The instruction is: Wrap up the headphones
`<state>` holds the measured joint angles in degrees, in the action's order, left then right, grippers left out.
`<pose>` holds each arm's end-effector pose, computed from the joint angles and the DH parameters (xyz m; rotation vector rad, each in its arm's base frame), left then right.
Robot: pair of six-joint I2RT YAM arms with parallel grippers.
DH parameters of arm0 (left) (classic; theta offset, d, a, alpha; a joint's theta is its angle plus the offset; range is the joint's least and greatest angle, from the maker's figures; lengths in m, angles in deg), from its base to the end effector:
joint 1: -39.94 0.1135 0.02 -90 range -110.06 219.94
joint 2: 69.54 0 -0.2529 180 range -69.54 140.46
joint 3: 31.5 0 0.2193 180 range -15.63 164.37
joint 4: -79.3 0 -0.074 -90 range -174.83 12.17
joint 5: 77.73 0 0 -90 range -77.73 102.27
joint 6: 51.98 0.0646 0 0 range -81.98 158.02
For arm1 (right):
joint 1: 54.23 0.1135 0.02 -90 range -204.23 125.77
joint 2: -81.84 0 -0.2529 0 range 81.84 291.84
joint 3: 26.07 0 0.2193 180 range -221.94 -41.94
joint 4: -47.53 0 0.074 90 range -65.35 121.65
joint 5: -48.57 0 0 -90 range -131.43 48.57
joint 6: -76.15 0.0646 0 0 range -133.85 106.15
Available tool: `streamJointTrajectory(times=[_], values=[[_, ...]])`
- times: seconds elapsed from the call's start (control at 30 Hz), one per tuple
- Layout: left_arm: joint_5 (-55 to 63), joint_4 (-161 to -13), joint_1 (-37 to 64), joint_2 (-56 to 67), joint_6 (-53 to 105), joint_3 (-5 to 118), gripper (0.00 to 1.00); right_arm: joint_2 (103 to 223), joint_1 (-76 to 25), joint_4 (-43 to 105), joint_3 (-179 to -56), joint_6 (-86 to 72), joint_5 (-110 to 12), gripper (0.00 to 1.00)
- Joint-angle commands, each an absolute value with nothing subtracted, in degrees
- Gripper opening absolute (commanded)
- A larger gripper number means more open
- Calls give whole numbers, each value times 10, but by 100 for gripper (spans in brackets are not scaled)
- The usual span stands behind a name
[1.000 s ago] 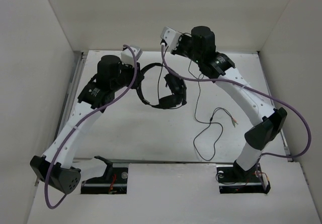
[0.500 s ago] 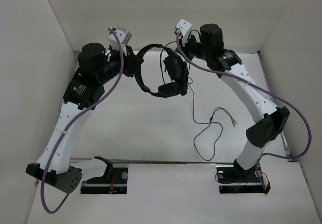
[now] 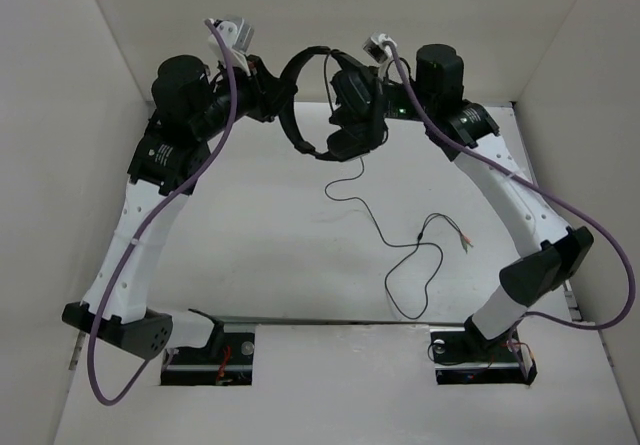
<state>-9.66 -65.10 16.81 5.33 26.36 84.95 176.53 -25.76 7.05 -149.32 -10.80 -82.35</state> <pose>0.2216 -0.1209 0.5171 0.4671 1.4485 -0.7689 0.2905 0.2057 0.4450 -0.9089 1.6037 1.0221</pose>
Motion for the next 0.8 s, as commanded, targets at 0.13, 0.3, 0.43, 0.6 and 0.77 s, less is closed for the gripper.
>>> streamJointTrajectory(times=[0.13,0.3,0.43,0.6,0.77], values=[[-108,-727,184,88,180,964,1,1722,-289,235,-1419,115,-960,31],[-103,-733,186,124,161,1038,2,1710,-286,347,-1348,225,-980,37],[-100,-737,195,143,146,1072,2,1706,-269,425,-1291,289,-985,40],[-100,-747,197,150,131,1089,2,1726,-233,491,-1276,334,-986,41],[-89,-747,207,153,126,1108,2,1748,-192,502,-1280,345,-989,42]])
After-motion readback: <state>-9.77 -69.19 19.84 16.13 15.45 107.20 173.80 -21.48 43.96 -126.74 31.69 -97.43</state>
